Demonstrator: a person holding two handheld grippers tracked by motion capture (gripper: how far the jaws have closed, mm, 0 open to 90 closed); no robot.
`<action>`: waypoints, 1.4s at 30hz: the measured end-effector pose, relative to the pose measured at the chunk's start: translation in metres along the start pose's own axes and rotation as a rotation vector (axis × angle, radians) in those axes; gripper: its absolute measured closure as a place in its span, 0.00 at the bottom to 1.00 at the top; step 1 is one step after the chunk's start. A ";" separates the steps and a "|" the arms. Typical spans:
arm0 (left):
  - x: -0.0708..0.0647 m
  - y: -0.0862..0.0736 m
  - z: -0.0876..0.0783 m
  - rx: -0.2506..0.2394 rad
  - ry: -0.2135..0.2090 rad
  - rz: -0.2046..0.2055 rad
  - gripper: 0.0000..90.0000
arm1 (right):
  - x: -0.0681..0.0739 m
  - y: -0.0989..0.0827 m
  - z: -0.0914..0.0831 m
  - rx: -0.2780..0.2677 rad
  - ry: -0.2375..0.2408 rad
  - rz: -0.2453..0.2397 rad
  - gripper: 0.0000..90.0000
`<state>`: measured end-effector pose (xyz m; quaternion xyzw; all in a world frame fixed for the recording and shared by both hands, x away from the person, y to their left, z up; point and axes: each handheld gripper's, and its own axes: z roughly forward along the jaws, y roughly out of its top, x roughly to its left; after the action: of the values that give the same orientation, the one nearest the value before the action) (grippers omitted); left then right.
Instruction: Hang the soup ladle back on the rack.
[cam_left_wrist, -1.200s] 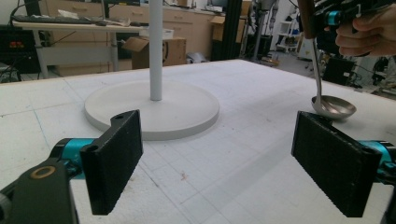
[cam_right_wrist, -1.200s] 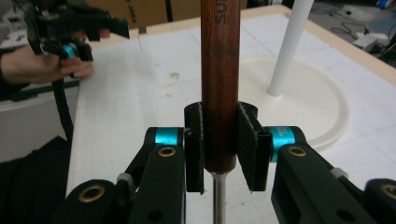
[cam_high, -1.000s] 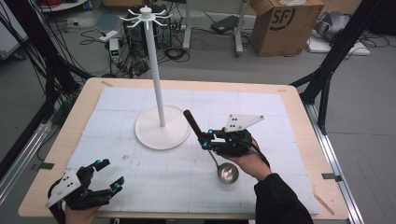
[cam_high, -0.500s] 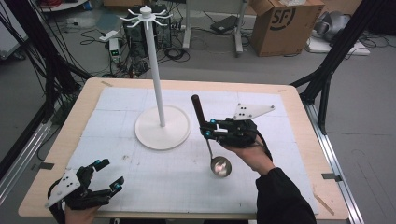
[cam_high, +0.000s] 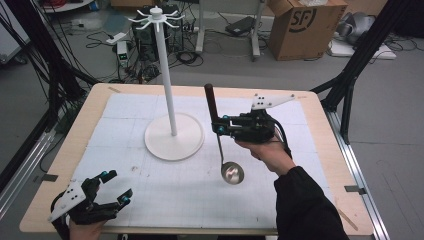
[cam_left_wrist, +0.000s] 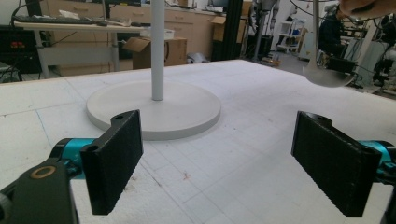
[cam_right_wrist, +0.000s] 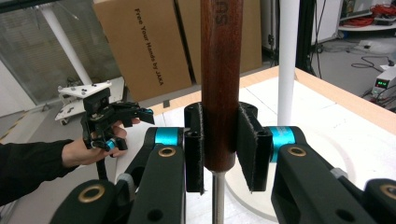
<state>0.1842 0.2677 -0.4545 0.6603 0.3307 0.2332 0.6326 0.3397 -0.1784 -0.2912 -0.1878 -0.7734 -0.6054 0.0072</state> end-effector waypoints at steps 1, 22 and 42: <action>0.000 0.000 0.000 0.000 -0.001 0.001 0.19 | 0.000 0.003 0.000 0.009 0.001 -0.001 0.83; -0.001 0.003 0.000 -0.018 -0.020 0.000 0.19 | -0.002 0.071 0.006 0.098 -0.003 -0.049 0.82; -0.005 0.002 0.000 -0.013 -0.040 0.006 0.19 | -0.032 0.123 0.017 0.083 0.014 -0.032 0.82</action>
<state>0.1810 0.2642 -0.4515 0.6617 0.3148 0.2239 0.6426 0.4103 -0.1470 -0.1888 -0.1709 -0.8007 -0.5741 0.0108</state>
